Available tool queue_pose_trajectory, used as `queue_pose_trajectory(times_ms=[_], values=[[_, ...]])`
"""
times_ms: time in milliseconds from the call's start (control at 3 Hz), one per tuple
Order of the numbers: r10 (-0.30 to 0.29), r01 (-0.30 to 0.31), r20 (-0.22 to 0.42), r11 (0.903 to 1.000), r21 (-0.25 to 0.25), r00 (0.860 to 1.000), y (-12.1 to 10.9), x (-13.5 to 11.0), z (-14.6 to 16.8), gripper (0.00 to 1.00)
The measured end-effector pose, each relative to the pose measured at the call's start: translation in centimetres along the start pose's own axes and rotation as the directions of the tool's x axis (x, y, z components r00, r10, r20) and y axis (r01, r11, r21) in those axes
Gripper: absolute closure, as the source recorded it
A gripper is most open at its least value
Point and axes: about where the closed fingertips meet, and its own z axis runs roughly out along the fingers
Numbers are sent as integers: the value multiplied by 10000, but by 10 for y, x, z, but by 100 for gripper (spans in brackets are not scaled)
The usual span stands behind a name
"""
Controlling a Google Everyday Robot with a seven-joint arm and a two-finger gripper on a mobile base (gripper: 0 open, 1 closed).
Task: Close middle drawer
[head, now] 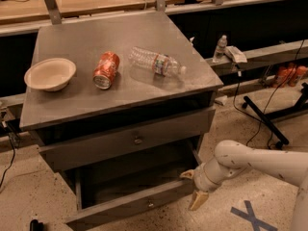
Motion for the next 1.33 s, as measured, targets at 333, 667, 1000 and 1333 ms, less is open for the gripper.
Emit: queue_pose_trajectory(times_ms=[333,667,1000,1333], values=[[-141,141,-7,9998,-105,9999,10,-8,-8,35],[-409,406,90,9987,315,9991,4,-23,-25,35],[-494,462,313,9944,946,9983,-15,-36,-47,34],[-504,417,564,9883,1464,9971,-47,-45,-60,52]])
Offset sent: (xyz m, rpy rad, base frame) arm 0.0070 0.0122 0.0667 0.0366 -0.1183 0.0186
